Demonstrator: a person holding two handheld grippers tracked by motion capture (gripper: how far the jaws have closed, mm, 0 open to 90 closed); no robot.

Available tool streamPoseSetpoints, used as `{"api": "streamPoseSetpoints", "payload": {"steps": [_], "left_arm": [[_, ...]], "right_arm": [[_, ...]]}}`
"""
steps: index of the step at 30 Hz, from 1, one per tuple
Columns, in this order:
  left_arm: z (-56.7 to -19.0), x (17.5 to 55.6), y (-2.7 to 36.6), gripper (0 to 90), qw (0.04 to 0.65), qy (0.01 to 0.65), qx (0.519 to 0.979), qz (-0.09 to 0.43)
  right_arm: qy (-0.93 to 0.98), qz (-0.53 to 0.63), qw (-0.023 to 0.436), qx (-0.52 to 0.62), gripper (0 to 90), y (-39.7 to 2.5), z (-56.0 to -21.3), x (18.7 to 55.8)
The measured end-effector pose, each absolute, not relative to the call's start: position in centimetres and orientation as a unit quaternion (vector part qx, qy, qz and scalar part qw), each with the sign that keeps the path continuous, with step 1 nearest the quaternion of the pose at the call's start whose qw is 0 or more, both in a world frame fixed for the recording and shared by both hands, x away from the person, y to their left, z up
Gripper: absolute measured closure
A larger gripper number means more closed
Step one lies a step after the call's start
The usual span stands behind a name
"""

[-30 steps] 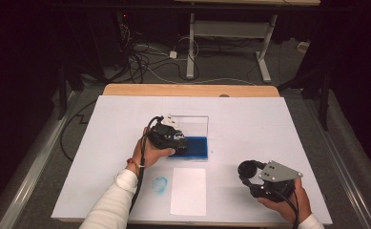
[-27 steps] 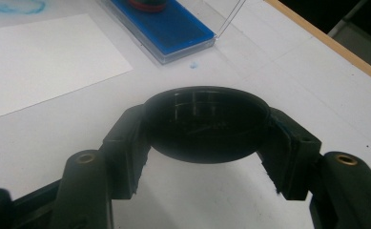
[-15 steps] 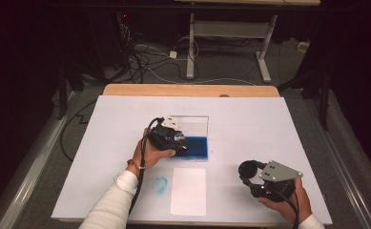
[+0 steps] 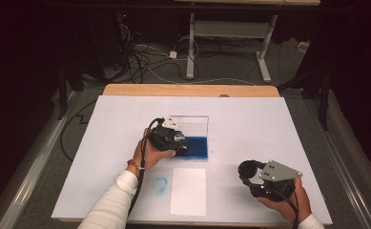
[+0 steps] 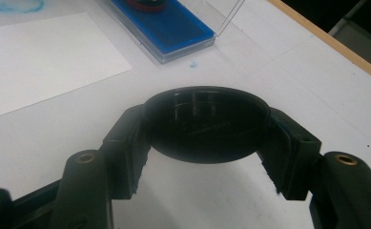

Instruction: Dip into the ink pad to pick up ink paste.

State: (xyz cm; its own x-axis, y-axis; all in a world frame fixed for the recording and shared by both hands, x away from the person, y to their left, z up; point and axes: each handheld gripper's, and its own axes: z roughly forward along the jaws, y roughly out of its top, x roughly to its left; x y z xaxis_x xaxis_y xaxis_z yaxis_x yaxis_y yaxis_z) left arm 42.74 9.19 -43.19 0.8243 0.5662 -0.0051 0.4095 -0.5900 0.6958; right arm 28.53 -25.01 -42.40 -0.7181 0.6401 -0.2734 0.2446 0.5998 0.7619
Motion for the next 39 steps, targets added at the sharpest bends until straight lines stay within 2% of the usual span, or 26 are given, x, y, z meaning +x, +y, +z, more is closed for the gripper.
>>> {"api": "streamPoseSetpoints", "payload": {"steps": [19, 33, 39], "left_arm": [[-42.6, 42.7, 8.4, 55.0, 0.323, 0.266, 0.9, 0.12], [-42.4, 43.0, 8.6, 54.9, 0.32, 0.269, 0.902, 0.109], [-41.8, 42.7, 9.2, 55.0, 0.345, 0.274, 0.891, 0.11]], "right_arm": [[0.853, 0.37, 0.262, 0.258, 39.2, -25.0, -42.4, 29.0], [0.855, 0.371, 0.257, 0.255, 39.2, -24.7, -42.5, 29.2], [0.852, 0.375, 0.259, 0.257, 39.2, -24.8, -42.3, 29.1]]}}
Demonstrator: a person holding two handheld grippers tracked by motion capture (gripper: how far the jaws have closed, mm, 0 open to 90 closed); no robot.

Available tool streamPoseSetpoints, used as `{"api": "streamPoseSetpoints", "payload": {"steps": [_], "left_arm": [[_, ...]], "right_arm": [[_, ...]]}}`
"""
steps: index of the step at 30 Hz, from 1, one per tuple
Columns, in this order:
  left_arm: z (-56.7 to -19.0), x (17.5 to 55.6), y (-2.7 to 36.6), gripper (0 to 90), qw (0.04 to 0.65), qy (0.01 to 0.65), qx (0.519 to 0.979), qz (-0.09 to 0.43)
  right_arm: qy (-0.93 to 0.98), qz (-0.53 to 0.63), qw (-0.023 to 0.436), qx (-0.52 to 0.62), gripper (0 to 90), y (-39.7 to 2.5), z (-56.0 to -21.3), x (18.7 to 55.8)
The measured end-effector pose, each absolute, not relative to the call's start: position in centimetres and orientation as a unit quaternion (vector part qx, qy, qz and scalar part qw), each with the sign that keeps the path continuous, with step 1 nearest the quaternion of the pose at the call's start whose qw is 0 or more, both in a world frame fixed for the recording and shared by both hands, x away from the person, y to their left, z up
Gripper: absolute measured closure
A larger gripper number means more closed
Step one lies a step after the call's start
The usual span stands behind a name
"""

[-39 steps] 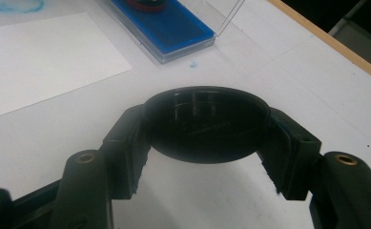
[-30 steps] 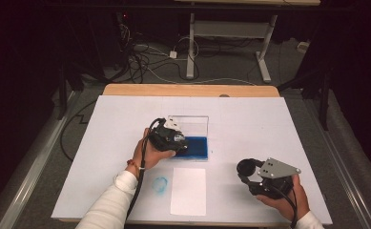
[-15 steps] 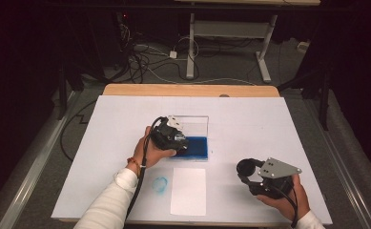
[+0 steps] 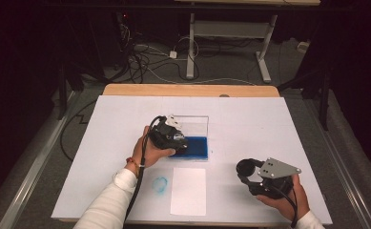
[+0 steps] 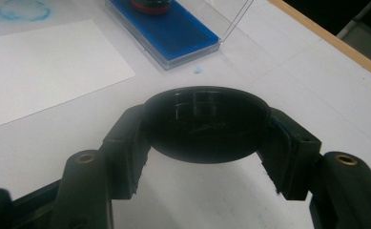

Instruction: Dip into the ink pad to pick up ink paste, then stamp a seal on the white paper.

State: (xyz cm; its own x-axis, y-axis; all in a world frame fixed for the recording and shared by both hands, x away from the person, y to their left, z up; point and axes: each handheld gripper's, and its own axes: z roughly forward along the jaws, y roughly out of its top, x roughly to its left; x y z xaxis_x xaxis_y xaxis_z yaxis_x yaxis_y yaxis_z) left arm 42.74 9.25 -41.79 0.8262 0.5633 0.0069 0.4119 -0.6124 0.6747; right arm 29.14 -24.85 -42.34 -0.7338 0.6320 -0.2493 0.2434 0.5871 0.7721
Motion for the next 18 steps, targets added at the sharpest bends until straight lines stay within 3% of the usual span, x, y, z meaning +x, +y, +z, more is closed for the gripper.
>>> {"api": "streamPoseSetpoints", "payload": {"steps": [18], "left_arm": [[-37.6, 39.2, 13.3, 55.0, 0.434, 0.257, 0.851, 0.146]], "right_arm": [[0.849, 0.374, 0.262, 0.267, 39.2, -25.2, -42.2, 29.0]]}}
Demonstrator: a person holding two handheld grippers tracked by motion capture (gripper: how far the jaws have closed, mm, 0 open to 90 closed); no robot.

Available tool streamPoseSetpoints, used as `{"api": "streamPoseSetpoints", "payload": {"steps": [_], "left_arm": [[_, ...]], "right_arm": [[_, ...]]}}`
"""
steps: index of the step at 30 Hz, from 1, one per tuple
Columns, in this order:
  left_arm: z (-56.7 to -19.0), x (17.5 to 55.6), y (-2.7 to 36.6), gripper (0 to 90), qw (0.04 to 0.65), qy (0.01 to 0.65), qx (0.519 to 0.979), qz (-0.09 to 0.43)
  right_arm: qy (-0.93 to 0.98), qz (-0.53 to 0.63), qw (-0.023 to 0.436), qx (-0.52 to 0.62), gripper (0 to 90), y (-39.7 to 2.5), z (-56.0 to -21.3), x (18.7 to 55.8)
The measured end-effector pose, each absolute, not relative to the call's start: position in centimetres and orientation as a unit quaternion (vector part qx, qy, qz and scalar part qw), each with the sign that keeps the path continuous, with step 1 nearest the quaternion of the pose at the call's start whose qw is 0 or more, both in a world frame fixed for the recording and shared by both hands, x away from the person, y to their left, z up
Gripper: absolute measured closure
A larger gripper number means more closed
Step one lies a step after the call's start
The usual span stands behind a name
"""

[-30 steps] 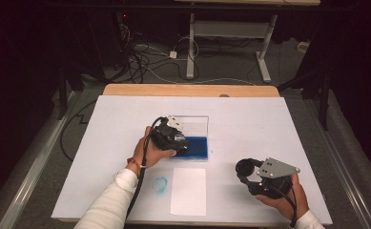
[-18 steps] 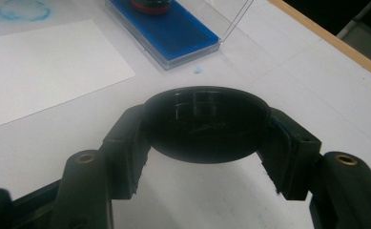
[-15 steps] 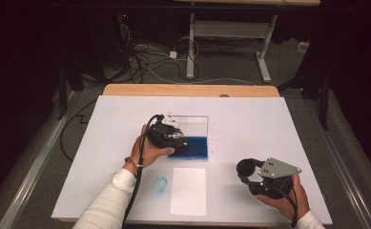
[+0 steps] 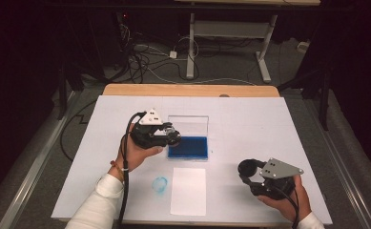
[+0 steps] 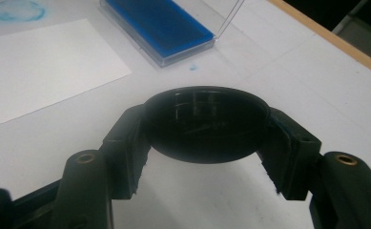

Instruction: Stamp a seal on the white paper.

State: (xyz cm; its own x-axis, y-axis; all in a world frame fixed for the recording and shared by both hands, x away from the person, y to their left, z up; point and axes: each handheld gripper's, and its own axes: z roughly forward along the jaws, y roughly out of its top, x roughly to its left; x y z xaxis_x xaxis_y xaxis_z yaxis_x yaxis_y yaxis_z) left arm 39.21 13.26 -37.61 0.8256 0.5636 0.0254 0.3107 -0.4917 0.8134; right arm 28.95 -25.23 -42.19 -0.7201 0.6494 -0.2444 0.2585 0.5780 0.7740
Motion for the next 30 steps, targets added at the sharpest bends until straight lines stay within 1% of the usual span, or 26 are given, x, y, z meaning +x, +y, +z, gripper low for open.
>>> {"api": "streamPoseSetpoints", "payload": {"steps": [8, 14, 30], "left_arm": [[-36.8, 37.9, 13.7, 55.0, 0.447, 0.242, 0.846, 0.162], [-36.4, 36.9, 13.9, 54.9, 0.456, 0.23, 0.844, 0.165], [-35.6, 34.1, 12.6, 54.9, 0.463, 0.186, 0.852, 0.157]], "right_arm": [[0.843, 0.383, 0.26, 0.272, 39.2, -25.6, -42.1, 28.8], [0.84, 0.388, 0.263, 0.273, 39.2, -25.7, -41.9, 28.4], [0.841, 0.386, 0.264, 0.271, 39.2, -25.7, -41.9, 28.1]]}}
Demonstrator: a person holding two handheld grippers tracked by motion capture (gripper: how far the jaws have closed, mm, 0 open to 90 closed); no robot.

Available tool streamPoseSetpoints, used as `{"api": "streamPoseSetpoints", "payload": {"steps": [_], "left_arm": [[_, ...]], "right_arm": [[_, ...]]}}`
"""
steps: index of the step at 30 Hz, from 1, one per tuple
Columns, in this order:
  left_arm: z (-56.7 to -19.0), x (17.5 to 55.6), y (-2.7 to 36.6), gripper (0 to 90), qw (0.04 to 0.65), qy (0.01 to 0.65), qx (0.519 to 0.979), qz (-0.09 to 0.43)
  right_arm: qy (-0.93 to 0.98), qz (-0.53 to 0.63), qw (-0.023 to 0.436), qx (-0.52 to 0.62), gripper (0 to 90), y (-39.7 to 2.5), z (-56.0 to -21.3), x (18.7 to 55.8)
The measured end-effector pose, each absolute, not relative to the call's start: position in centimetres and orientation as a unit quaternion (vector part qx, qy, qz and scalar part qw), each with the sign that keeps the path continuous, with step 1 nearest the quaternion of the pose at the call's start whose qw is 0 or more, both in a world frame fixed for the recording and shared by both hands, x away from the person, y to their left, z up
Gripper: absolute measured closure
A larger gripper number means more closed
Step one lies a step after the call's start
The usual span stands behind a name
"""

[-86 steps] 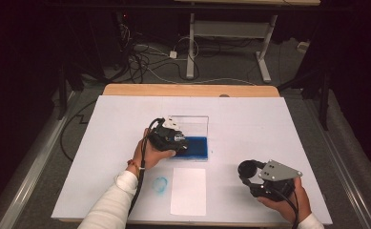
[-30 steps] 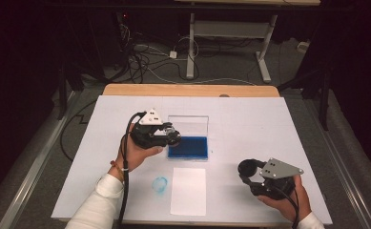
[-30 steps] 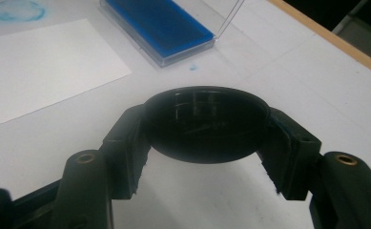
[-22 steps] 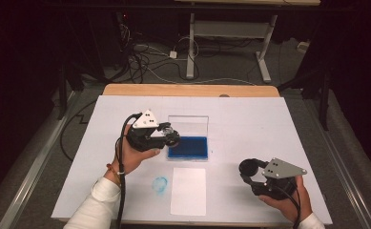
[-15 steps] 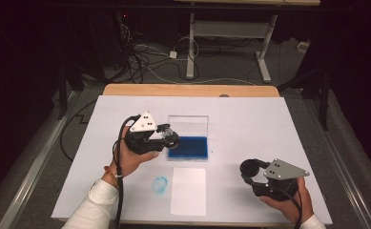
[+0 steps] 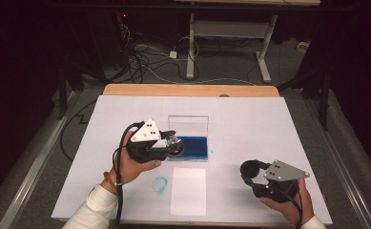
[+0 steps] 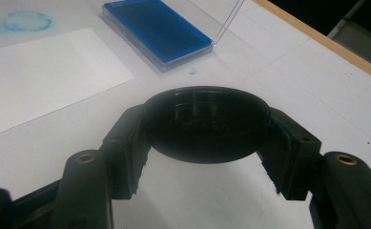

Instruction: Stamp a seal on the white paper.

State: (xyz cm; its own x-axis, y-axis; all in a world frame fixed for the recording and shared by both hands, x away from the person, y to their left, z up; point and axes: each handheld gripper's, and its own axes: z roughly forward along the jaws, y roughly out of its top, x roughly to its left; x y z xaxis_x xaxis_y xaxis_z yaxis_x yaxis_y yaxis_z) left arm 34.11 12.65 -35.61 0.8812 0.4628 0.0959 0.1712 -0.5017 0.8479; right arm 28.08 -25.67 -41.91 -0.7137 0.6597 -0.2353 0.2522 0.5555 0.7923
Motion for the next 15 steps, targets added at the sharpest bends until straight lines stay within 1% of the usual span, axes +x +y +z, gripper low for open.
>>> {"api": "streamPoseSetpoints", "payload": {"steps": [6, 15], "left_arm": [[-36.0, 33.0, 12.0, 54.9, 0.456, 0.164, 0.862, 0.151], [-36.7, 31.8, 11.2, 55.0, 0.449, 0.148, 0.87, 0.138]], "right_arm": [[0.843, 0.383, 0.265, 0.27, 39.2, -25.5, -41.9, 27.9], [0.843, 0.381, 0.266, 0.273, 39.2, -25.4, -42.0, 27.6]]}}
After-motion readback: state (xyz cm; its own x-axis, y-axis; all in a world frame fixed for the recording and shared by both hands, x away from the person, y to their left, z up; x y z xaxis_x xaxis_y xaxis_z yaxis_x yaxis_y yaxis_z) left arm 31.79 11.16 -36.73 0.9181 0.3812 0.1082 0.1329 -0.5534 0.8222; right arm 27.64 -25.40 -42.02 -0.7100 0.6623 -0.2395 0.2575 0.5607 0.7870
